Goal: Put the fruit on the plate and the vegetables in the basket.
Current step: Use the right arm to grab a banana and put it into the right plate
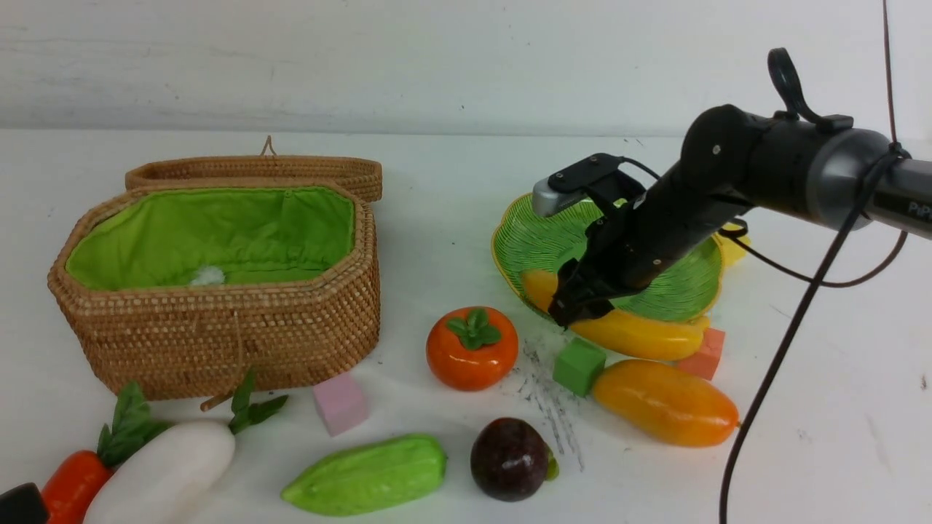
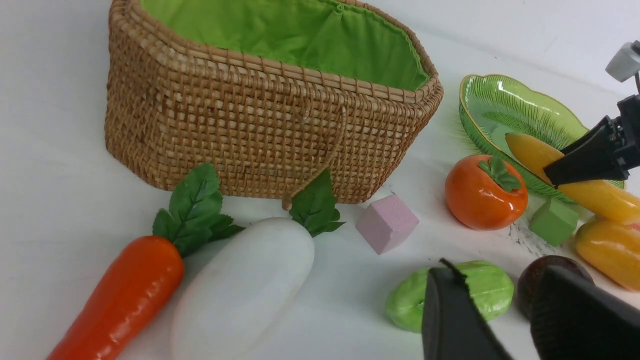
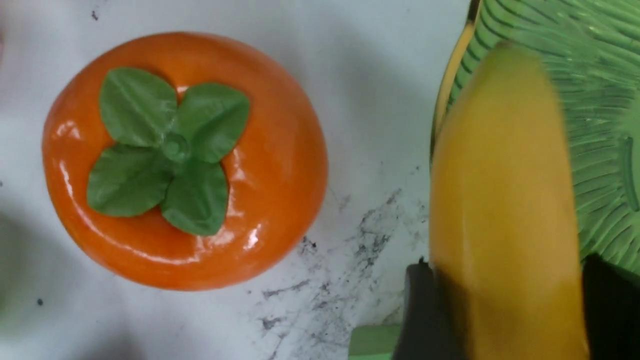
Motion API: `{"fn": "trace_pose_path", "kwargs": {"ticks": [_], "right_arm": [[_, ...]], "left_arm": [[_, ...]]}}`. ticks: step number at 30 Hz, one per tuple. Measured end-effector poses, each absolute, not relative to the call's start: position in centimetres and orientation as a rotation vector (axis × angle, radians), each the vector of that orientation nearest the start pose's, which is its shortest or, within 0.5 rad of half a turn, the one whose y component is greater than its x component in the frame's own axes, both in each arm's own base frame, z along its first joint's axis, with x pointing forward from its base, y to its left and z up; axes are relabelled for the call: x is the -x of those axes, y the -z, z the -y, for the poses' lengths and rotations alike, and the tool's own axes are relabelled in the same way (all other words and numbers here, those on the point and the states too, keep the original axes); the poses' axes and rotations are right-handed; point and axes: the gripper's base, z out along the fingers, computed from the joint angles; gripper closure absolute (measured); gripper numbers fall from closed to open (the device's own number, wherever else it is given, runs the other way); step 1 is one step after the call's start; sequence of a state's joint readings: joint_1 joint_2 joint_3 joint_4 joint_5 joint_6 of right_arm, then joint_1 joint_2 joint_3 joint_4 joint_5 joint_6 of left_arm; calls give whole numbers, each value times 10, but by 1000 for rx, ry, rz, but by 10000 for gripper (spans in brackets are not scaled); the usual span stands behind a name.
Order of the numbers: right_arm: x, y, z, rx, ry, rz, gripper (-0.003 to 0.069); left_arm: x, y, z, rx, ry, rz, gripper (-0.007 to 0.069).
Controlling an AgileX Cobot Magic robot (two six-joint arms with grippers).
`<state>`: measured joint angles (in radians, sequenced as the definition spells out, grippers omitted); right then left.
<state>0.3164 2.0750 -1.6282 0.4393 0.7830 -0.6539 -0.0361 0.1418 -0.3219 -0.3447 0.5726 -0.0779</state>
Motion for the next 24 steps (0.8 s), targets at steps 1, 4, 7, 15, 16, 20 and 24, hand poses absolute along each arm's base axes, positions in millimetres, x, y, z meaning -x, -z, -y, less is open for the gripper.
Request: {"fn": "trace_pose_path", "kwargs": {"ticks": [1, 4, 7, 15, 16, 20, 24], "right_arm": [[-421, -207, -167, 933, -407, -2470, 202], [-419, -206, -168, 936, -434, -2488, 141], [-417, -206, -168, 946, -445, -2503, 116], [-415, -205, -168, 960, -458, -2522, 112], [-415, -205, -168, 960, -458, -2522, 112], [-415, -205, -168, 960, -458, -2522, 112], [-415, -205, -168, 960, -458, -2522, 112]], "left_arm": [[-47, -264, 18, 183, 453, -1859, 386], [-47, -264, 18, 183, 453, -1859, 386], [-47, -264, 18, 183, 453, -1859, 386], [-47, -264, 18, 183, 453, -1859, 386], [-47, -264, 18, 183, 453, -1859, 386], [-47, -264, 18, 183, 453, -1859, 386], [-47, -264, 18, 183, 453, -1859, 386]]}}
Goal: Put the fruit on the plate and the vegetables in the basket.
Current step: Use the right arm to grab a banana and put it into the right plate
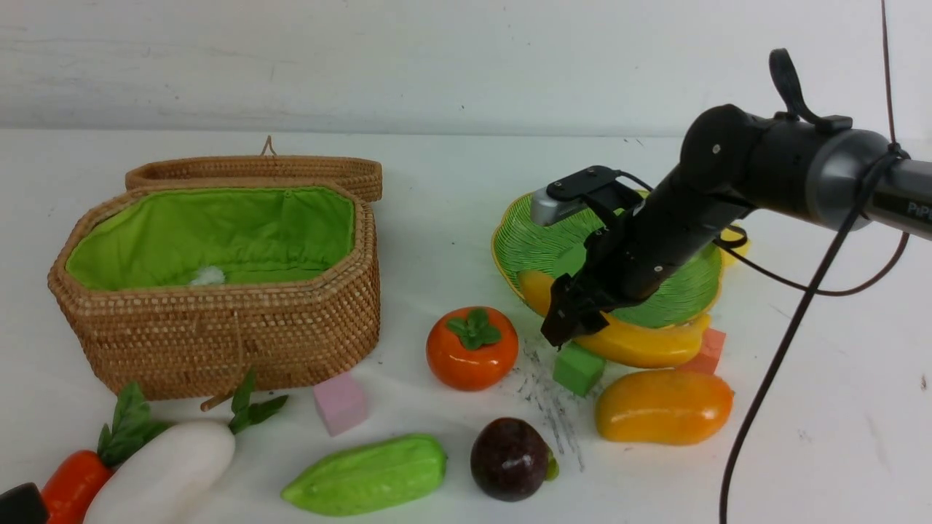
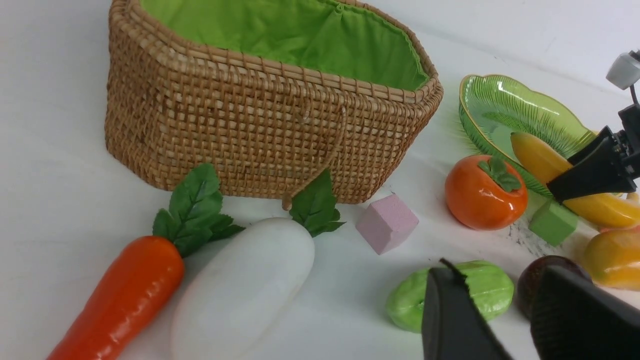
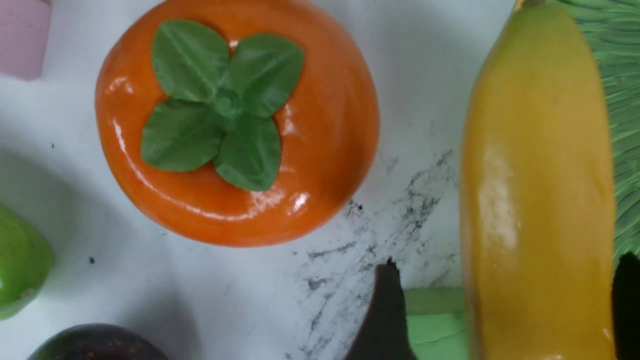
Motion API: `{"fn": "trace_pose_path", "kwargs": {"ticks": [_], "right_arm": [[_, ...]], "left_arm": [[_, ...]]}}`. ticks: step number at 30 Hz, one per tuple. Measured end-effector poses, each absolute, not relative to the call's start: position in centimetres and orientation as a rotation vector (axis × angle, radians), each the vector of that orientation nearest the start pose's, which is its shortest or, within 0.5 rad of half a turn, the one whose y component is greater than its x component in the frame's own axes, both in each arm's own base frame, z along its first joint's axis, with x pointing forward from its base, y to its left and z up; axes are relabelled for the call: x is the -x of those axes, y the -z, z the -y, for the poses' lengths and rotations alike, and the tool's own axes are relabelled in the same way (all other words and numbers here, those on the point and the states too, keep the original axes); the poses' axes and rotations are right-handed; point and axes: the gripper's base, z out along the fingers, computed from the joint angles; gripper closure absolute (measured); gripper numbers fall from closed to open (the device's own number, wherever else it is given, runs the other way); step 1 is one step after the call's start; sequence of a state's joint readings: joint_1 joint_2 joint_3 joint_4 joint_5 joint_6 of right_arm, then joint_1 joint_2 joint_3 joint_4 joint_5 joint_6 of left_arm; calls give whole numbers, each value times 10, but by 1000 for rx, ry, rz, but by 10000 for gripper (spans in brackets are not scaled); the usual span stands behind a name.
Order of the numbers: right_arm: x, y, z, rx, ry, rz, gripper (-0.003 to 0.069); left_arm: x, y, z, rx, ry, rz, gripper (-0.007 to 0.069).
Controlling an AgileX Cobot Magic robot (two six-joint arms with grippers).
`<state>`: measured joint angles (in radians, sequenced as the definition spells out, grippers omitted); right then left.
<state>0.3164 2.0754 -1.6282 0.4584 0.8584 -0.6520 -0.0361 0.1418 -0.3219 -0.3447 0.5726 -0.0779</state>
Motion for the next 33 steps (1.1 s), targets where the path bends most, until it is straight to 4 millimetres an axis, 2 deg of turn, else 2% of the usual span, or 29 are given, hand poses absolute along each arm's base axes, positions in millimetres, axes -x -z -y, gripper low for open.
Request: {"fn": "trace_pose_path", "kwargs": {"ticks": [20, 27, 30, 33], "right_arm": [[-415, -209, -168, 952, -459, -2511, 111], [-413, -252, -163, 888, -398, -2368, 111], [-415, -260, -159, 842, -378, -2332, 111], [-417, -261, -153, 813, -383, -2344, 111]], "left_arm": [[-47, -264, 18, 183, 453, -1859, 386], [-47, -264, 18, 183, 453, -1859, 386], [-47, -264, 18, 183, 453, -1859, 386], [-47, -264, 18, 183, 453, -1859, 386]]}}
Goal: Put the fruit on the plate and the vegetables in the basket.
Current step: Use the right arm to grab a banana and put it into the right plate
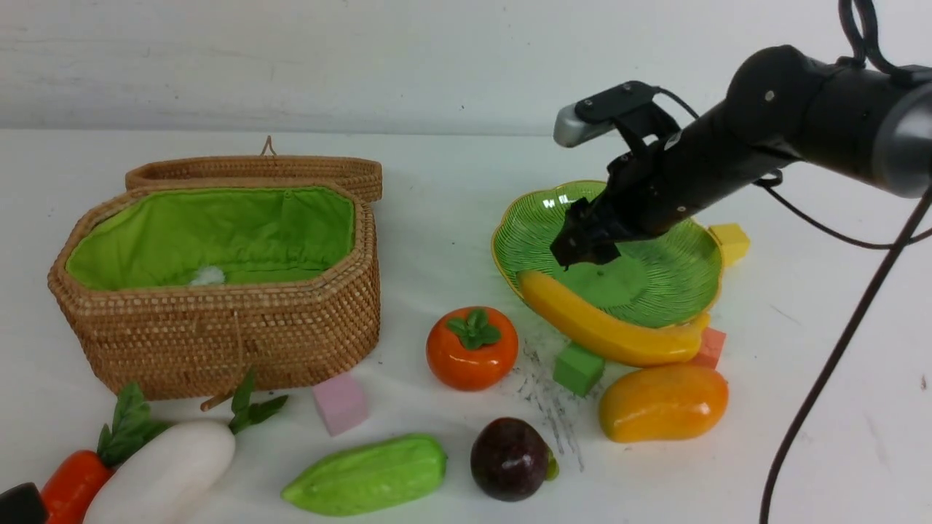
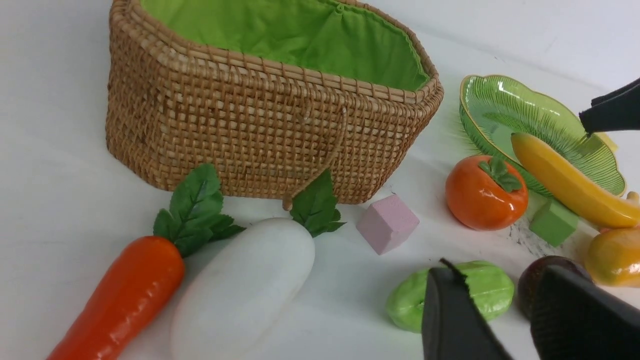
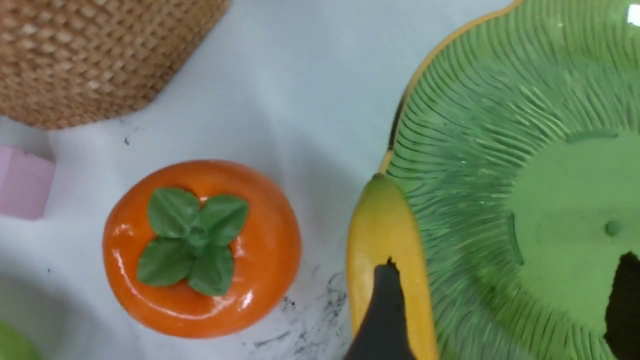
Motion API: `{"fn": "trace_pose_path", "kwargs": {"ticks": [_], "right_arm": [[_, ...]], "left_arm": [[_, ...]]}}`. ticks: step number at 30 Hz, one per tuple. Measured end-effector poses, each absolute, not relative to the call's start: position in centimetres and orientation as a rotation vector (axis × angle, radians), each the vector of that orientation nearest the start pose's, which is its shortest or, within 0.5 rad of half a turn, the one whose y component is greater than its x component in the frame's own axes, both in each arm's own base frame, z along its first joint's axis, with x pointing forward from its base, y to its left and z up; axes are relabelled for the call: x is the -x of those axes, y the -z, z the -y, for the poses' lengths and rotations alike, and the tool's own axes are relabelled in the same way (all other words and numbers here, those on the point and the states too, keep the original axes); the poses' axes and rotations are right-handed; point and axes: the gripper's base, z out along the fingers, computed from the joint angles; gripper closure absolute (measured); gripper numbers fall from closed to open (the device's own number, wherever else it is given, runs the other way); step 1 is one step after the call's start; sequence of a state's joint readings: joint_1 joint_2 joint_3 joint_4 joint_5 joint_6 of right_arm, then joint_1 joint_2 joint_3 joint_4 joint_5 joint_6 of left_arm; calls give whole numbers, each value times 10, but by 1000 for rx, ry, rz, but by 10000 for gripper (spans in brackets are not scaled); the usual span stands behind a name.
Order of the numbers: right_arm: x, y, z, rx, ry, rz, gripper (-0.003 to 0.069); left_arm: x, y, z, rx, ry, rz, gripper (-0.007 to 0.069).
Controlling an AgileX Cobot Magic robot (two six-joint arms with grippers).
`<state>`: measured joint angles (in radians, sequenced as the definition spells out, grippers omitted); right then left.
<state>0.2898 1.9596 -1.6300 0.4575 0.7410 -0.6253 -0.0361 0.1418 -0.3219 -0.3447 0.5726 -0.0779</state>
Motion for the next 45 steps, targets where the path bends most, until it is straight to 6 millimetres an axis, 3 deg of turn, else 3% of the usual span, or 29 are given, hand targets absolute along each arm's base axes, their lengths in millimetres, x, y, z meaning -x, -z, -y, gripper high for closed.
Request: {"fn": "trace_pose_path", "kwargs": {"ticks": [9, 19, 21, 23, 25, 29, 38, 41, 45], "right_arm": [[-405, -252, -153, 928, -483, -2454, 111], [-416, -214, -156, 996, -472, -2488, 118], [-417, -209, -156, 1003, -476, -2498, 150], [-416, -207, -156, 1028, -481, -2504, 225], [-414, -207, -156, 1067, -487, -2504, 356], [-413, -213, -154, 1098, -493, -2502, 347], [-434, -267, -133, 1022, -387, -2363, 348], [-446, -267, -130, 934, -338, -2310, 348], [-462, -248, -130, 775, -327, -2314, 348]], "left_arm": [[-47, -264, 18, 183, 453, -1859, 386], [-47, -264, 18, 183, 453, -1859, 386], [-47, -264, 18, 183, 453, -1859, 386], [-47, -264, 18, 183, 453, -1859, 386], [-47, -264, 18, 183, 453, -1859, 386], [-47, -264, 18, 183, 453, -1859, 386], [-47, -264, 18, 183, 453, -1859, 386], [-47, -264, 18, 183, 453, -1859, 386], [-47, -264, 18, 183, 453, -1859, 386]]}}
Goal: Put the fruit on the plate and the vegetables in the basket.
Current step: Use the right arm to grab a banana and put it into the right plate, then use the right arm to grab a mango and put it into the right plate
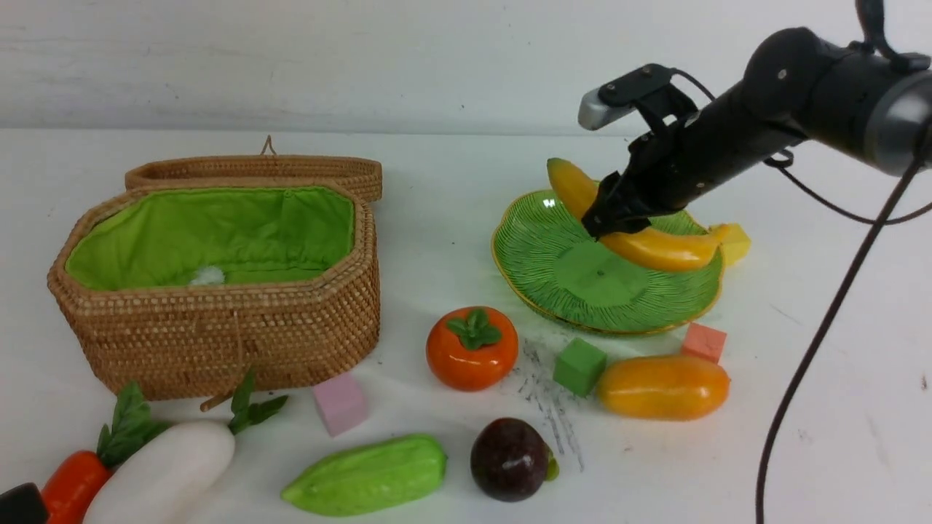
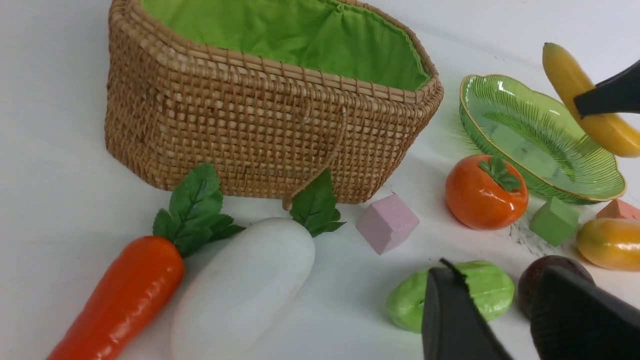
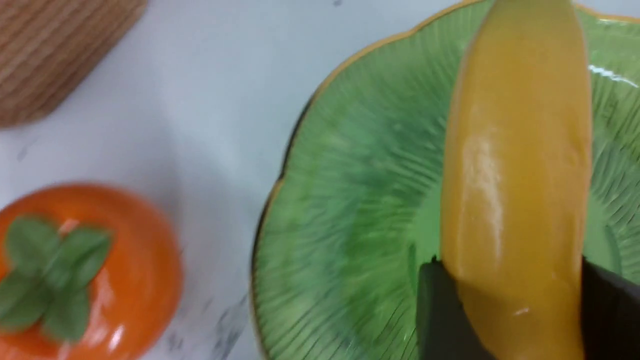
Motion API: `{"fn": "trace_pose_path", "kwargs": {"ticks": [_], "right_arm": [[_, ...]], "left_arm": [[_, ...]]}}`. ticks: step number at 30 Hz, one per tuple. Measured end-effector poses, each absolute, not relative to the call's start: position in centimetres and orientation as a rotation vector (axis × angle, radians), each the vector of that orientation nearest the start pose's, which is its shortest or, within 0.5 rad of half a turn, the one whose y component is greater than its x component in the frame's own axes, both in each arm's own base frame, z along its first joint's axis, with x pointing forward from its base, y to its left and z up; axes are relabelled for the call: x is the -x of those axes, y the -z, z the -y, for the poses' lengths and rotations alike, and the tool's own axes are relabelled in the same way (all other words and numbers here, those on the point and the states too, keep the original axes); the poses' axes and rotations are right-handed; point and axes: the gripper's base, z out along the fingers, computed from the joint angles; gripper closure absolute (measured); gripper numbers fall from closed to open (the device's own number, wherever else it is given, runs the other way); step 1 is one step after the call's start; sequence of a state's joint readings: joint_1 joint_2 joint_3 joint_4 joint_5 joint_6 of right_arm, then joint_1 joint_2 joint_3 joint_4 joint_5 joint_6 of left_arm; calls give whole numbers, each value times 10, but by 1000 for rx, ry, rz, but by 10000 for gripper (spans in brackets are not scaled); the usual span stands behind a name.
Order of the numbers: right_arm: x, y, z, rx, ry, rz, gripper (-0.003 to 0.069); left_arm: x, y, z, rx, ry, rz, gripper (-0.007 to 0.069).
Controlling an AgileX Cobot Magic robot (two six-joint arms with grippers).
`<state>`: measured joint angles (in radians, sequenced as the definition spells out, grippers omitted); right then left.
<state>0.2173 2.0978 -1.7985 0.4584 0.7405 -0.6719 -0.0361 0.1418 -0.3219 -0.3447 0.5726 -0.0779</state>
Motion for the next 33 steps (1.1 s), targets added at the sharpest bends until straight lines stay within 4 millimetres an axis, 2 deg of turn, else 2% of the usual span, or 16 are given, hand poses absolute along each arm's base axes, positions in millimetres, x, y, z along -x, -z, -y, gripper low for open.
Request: {"fn": "trace_pose_path", "kwargs": {"ticks": [5, 7, 8, 9, 10, 13, 16, 19, 20, 22, 24, 26, 28, 31, 33], "right_arm": [[-472, -236, -129, 568, -363, -2349, 326], [-473, -237, -127, 477, -399, -2367, 266], [-473, -237, -125, 418, -427, -2380, 211], [-473, -238, -125, 408, -432, -2382, 211], [-472, -240, -120, 334, -469, -2413, 132], [-467, -247, -105, 286, -499, -2465, 18], [-457, -262, -88, 312, -513, -2514, -15], [-433, -293, -63, 425, -478, -2501, 0], [-430, -293, -62, 435, -475, -2503, 5], [-404, -307, -57, 645, -403, -2437, 48], [-386, -310, -59, 844, -354, -2375, 76], [-363, -306, -64, 1050, -316, -2311, 104], [-345, -295, -71, 1290, -272, -2217, 129], [-329, -268, -77, 1551, -202, -2119, 144], [-323, -253, -81, 1651, -156, -2087, 148]], "left_arm": [[-47, -264, 18, 183, 453, -1859, 386], [-47, -264, 18, 183, 453, -1859, 386], [-47, -264, 18, 183, 453, -1859, 386], [-47, -264, 18, 183, 453, -1859, 386], [-47, -264, 18, 183, 453, -1859, 386], [-47, -264, 18, 183, 453, -1859, 386], [-47, -264, 18, 183, 453, -1859, 386], [-47, -264, 18, 183, 453, -1859, 386], [-47, -264, 18, 183, 453, -1859, 386], [-47, -264, 18, 183, 453, -1859, 386], [-47, -264, 18, 183, 453, -1859, 386], [-47, -264, 18, 183, 453, -1859, 386], [-47, -264, 18, 183, 453, -1859, 386], [-47, -264, 18, 183, 453, -1859, 386], [-47, -264, 18, 183, 453, -1859, 386]]}}
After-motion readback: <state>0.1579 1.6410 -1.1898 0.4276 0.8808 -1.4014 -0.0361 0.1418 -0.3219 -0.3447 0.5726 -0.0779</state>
